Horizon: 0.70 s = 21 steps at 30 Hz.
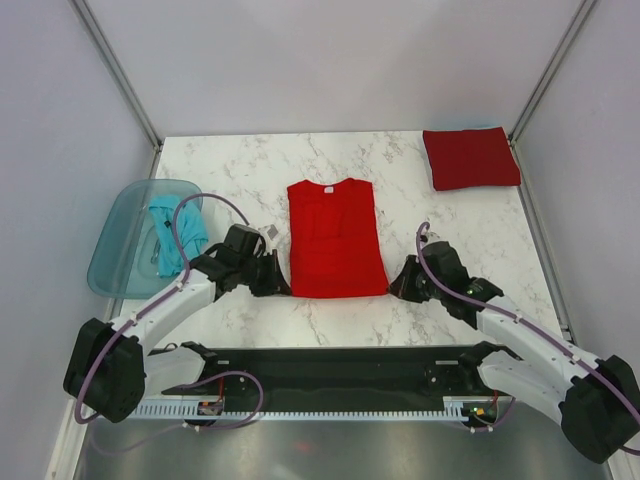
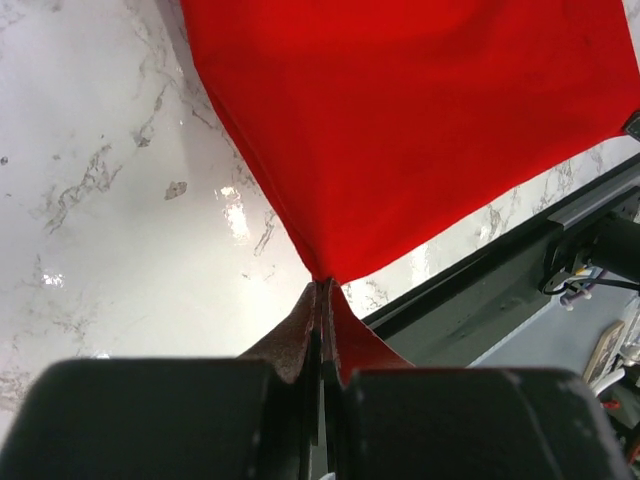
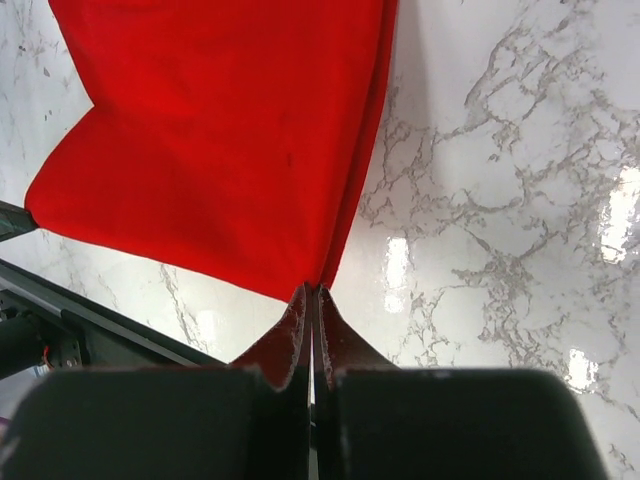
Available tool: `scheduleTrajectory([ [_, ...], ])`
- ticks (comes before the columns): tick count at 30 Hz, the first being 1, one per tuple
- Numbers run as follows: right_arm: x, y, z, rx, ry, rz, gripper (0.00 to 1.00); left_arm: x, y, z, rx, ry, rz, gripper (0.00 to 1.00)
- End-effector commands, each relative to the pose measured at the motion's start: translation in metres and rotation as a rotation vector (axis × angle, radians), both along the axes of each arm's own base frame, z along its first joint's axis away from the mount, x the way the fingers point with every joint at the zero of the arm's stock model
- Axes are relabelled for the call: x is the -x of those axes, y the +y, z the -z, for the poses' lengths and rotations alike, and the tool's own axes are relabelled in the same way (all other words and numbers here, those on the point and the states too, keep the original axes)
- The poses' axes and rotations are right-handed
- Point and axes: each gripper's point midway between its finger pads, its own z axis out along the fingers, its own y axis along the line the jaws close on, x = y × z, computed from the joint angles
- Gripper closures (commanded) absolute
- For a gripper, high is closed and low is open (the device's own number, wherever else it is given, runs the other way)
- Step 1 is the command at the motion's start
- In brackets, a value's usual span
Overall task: Fold and stack the t-shirts
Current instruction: Fold the tshirt
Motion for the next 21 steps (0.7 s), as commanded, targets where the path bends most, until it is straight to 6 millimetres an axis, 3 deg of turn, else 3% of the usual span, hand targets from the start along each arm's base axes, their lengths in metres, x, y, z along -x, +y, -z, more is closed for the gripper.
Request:
scheduleTrajectory([
  [1,-0.004,-0.004,-0.009,0.010,-0.024,0.033,1.00,-0.006,0.001,-0.013,0.006,0.023,-0.092,0.98],
  [7,-0.028,-0.002,-0.035,0.024,-0.093,0.059,1.00,-0.035,0.000,-0.046,-0.009,-0.085,-0.123,0.98],
  [12,-0.055,0.008,-0.052,0.070,-0.118,0.044,1.00,-0.060,-0.007,-0.060,-0.023,-0.114,-0.116,0.98],
  [15,-0.079,0.017,-0.066,0.091,-0.138,0.031,1.00,-0.087,-0.008,-0.074,-0.024,-0.142,-0.132,0.98],
  [16,-0.090,0.014,-0.069,0.120,-0.153,0.051,1.00,-0.102,-0.005,-0.086,-0.015,-0.171,-0.153,0.98],
  [18,-0.112,0.012,-0.076,0.180,-0.169,0.063,1.00,-0.120,-0.001,-0.086,-0.023,-0.162,-0.170,0.98],
  [19,-0.123,0.007,-0.078,0.207,-0.174,0.078,1.00,-0.137,0.004,-0.099,-0.011,-0.192,-0.190,0.98],
  [20,-0.138,0.011,-0.083,0.211,-0.181,0.076,1.00,-0.146,0.004,-0.092,-0.012,-0.164,-0.188,0.98],
  [21,-0.149,0.007,-0.085,0.224,-0.185,0.081,1.00,-0.162,0.007,-0.104,0.001,-0.196,-0.198,0.98],
])
